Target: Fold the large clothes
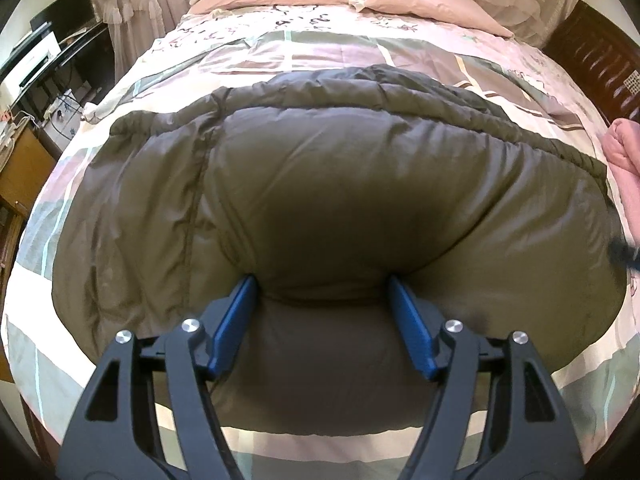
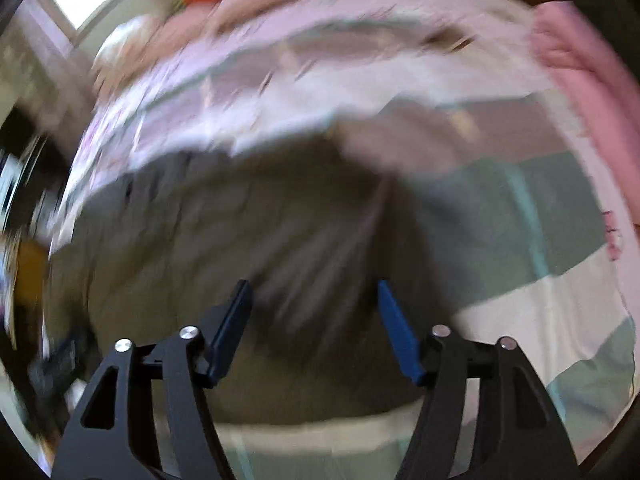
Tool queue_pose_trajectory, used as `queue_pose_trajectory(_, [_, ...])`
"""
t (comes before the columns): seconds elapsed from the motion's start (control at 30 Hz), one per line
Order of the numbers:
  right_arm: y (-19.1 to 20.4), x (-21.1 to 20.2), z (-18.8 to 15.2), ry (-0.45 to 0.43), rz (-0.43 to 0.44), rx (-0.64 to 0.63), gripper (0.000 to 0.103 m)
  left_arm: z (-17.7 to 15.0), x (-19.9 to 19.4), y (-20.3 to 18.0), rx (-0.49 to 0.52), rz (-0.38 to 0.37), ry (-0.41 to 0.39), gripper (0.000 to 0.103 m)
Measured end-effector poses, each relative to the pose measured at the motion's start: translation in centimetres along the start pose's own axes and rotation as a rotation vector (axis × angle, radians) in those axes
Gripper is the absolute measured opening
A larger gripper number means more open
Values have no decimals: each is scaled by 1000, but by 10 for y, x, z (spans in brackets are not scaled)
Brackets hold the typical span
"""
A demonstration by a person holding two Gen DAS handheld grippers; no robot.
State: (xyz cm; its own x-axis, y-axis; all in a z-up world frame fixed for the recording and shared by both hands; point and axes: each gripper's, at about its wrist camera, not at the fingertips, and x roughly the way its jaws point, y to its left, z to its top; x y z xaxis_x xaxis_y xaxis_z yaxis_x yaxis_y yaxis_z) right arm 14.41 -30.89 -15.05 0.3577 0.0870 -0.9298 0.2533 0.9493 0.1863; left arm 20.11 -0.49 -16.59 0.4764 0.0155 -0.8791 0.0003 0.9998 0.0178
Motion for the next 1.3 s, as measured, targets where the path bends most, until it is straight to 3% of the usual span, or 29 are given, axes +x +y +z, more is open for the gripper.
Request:
queue_pose_trajectory(0.07, [-16,13,-8,10,-142,7,70,-1,0,0,1,-7,4,73])
queue_pose_trajectory(0.1, [-23,15,-7,13,-205,33,76,-1,0,0,1,-8,7,73])
queue_pose_trajectory(0.13, [-32,12,-7,-1,-304,72,84,-1,0,-1,1,-3,7,73])
queue_pose_trajectory(0.2, [-29,-1,-7,-67,-402,64,84,-1,1,-2,5,9,4,73])
queue_pose_trajectory(0.23, [-24,-8,-7,-106,-394,47,84,-1,1,-3,5,13,4,73])
queue_pose_trajectory(0.3, [-8,-22,-10,-186,-267,5,84,0,2,-3,0,14,6,73])
queue_pose_trajectory(0.33, [-3,-20,-10,-173,-256,-8,84,0,3,-3,-2,15,7,73])
queue_pose_trajectory(0.4, [5,3,-11,-96,-390,-80,84,0,3,-4,-5,17,9,74])
queue_pose_trajectory(0.43, [-1,4,-14,-84,-409,-77,84,0,3,-4,-6,15,9,75])
queue_pose_trajectory(0.6, [-29,-31,9,-252,-196,126,84,0,4,0,-5,12,11,77])
queue_pose_trajectory(0.7, [-32,-20,38,-218,-187,134,83,0,5,0,-4,15,11,78])
queue_pose_trajectory(0.83, [-11,17,57,-214,-293,89,77,0,5,0,-4,18,10,79])
queue_pose_trajectory(0.97, [-35,5,67,-458,-445,254,76,0,5,0,-1,17,12,80])
queue_pose_trajectory(1.0, [-41,-2,64,-485,-421,308,76,0,5,0,0,17,11,81])
queue_pose_trajectory(1.07, [-41,-10,62,-481,-330,323,76,0,6,1,5,17,10,82])
queue_pose_trajectory(1.17, [-17,-21,67,-444,-241,225,76,2,8,3,2,13,14,83])
queue_pose_trajectory(1.3, [11,-6,75,-319,-375,97,76,2,8,6,-5,7,21,83])
